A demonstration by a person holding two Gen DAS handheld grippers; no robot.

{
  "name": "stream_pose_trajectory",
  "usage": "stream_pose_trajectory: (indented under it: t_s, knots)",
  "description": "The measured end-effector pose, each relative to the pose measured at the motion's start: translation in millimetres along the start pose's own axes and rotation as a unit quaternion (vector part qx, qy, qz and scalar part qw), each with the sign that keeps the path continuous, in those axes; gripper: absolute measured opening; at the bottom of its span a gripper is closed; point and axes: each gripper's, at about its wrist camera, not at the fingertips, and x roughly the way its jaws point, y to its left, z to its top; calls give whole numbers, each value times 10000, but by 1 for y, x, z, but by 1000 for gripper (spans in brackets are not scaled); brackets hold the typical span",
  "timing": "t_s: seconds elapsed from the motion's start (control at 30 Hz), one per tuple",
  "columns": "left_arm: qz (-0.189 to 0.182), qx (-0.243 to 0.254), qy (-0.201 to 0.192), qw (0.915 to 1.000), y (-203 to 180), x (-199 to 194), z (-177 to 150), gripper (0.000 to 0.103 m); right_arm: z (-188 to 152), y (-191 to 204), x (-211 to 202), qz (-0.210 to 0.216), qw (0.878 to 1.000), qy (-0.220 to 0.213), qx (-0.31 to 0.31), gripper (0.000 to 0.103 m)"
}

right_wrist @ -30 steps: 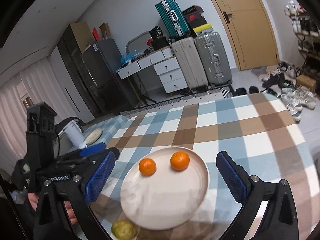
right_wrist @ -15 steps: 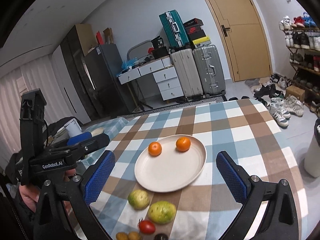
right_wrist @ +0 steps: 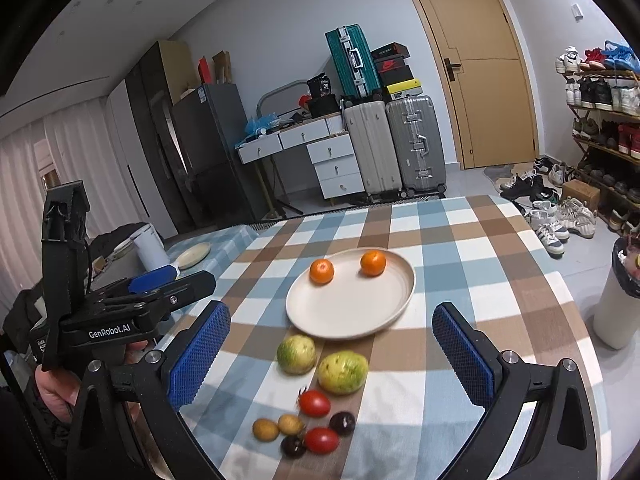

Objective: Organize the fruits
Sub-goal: 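Move the left tool back toward the small brown fruits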

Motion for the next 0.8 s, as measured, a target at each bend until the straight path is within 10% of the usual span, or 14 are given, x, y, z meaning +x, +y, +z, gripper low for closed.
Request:
stream_pose_trajectory:
  t_s: [0.8]
  knots:
    - [-894, 59, 1504, 9846, 3, 66, -105, 96, -57, -12, 6, -170, 9976, 645, 209, 103]
